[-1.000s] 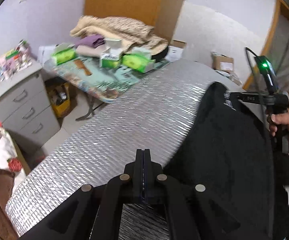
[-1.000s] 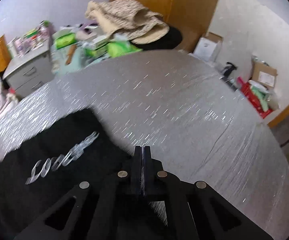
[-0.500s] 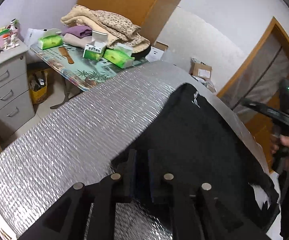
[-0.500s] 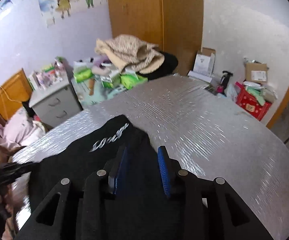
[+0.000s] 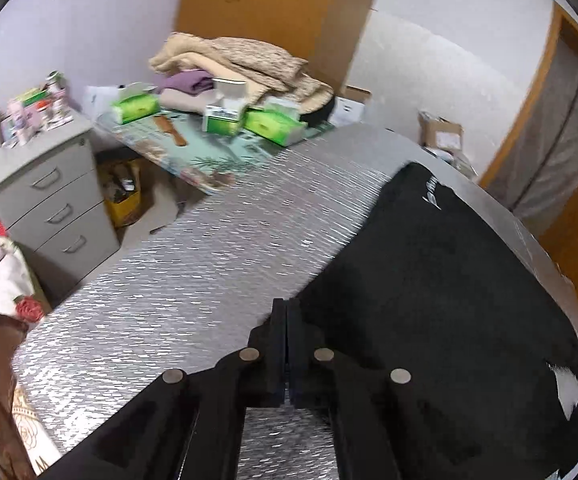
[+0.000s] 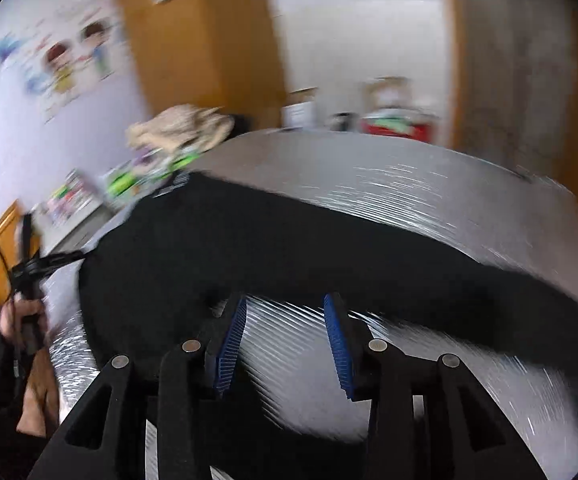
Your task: Fold clothes
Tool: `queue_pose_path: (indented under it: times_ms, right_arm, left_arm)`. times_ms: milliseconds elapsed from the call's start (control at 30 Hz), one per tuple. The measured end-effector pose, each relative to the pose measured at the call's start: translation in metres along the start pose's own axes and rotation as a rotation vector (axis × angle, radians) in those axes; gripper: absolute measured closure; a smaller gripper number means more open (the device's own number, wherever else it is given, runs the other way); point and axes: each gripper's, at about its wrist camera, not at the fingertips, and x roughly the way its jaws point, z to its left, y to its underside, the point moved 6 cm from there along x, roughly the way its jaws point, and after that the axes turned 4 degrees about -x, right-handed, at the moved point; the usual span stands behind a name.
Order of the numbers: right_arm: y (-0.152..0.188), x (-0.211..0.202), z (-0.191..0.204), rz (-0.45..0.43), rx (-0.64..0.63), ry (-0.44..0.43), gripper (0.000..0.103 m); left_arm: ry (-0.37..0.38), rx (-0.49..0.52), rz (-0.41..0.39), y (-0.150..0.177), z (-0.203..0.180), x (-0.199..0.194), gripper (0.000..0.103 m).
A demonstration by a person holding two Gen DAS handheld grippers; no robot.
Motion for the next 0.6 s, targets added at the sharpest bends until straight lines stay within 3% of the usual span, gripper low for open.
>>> queue_pose_path:
  times_ms: [167,367,500,600]
  right_arm:
    - [0.055,-0.041,-0.037,-0.006,0.121,0.127,0.061]
    - [0.102,-0.063,-0.048,-0.023,0.304,0.116,0.058]
    - [0.122,-0.068,-0.053,-0.038,0.411,0.100,0.052]
    - [0.129,-0.071,-0.053,-0.051,0.456,0.102,0.052]
  left_arm:
    - [0.059,-0.009,-0.040,-0.002,-0.003,-0.025,0.102]
    - [0.280,0.093,-0.107,0.015,-0.075,-0.063,0.101]
    - [0.403,0.197,-0.041,0.052,-0.128,-0.069,0.101]
    - [0.433,0.287,0.021,0.084,-0.159,-0.067,0.101]
